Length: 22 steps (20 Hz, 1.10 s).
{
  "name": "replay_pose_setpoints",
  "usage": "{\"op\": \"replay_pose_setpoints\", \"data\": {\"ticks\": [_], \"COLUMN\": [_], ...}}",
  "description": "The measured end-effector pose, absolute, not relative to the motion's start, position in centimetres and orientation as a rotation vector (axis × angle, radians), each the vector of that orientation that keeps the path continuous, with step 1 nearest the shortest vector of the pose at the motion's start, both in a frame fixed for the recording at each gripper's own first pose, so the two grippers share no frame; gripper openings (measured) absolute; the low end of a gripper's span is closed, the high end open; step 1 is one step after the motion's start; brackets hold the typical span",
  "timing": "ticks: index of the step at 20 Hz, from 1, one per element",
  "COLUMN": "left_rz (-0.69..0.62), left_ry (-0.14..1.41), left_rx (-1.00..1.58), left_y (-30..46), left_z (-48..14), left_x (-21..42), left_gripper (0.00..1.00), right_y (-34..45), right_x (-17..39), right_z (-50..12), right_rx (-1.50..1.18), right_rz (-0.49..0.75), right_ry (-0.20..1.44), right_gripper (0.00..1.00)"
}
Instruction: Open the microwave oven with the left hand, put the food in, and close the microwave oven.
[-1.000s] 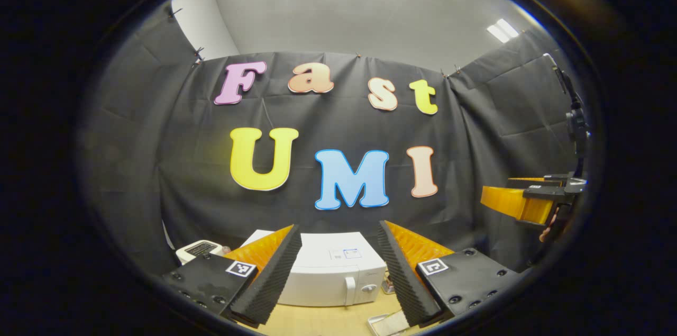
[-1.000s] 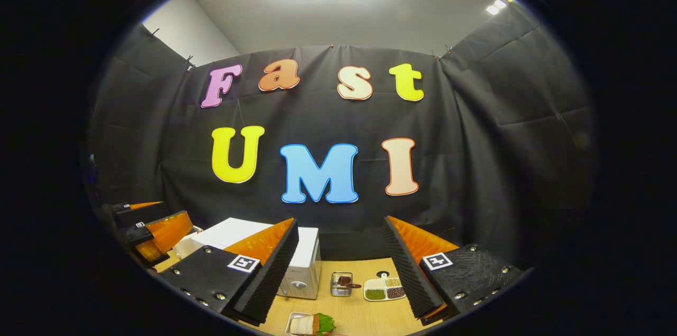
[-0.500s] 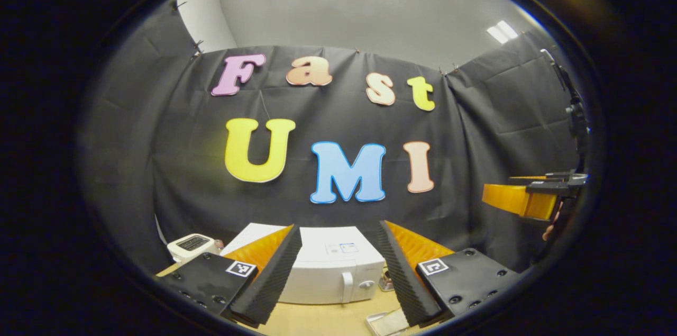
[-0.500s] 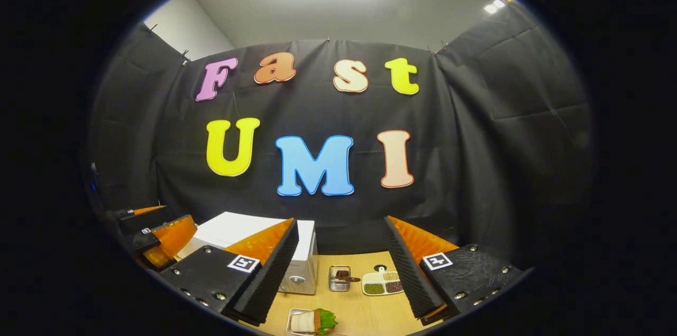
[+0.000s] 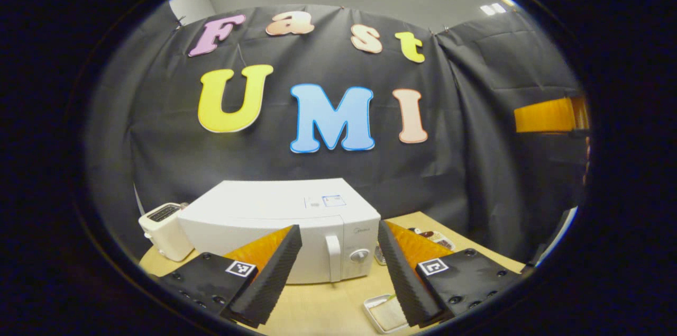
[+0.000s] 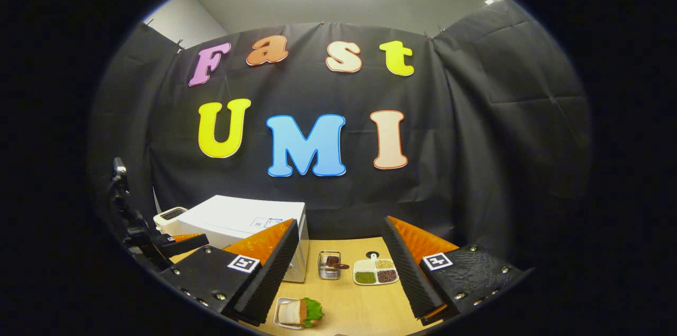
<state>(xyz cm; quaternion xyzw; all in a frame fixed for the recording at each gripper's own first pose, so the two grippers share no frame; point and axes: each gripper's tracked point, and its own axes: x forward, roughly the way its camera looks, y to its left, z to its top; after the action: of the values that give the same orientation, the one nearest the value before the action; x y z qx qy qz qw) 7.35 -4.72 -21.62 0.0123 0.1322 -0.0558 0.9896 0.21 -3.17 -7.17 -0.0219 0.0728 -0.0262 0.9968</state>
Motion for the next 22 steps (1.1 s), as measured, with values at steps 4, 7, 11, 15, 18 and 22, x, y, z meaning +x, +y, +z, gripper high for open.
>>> {"op": "replay_pose_setpoints", "data": {"ticks": [4, 7, 11, 15, 18, 22], "left_rz": [-0.112, -0.081, -0.006, -0.008, -0.009, -0.028], "left_ry": [0.372, 0.433, 0.519, 0.555, 0.549, 0.56], "left_rx": [-0.01, 0.01, -0.009, -0.016, 0.046, 0.051], "left_y": [-5.5, -5.1, -3.8, -4.4, -4.3, -4.4], "left_z": [-27.8, -31.7, -36.2, -37.9, -37.6, -37.9], "left_x": [10.6, 12.7, 15.1, 16.4, 16.3, 16.0], "left_gripper": [0.95, 0.96, 0.94, 0.64, 0.34, 0.21], "right_y": [-4.9, -5.9, -7.4, -9.2, -9.8, -9.4], "right_x": [1.0, 1.5, 1.9, 2.0, 2.3, 2.4], "right_z": [-8.4, -9.0, -9.7, -10.0, -10.5, -11.0], "right_rx": [-0.045, -0.039, -0.059, -0.033, -0.005, 0.001], "right_rz": [-0.064, -0.066, -0.071, -0.096, -0.108, -0.095], "right_ry": [0.184, 0.2, 0.22, 0.232, 0.245, 0.252], "right_gripper": [0.96, 0.96, 0.96, 0.96, 0.96, 0.96]}}
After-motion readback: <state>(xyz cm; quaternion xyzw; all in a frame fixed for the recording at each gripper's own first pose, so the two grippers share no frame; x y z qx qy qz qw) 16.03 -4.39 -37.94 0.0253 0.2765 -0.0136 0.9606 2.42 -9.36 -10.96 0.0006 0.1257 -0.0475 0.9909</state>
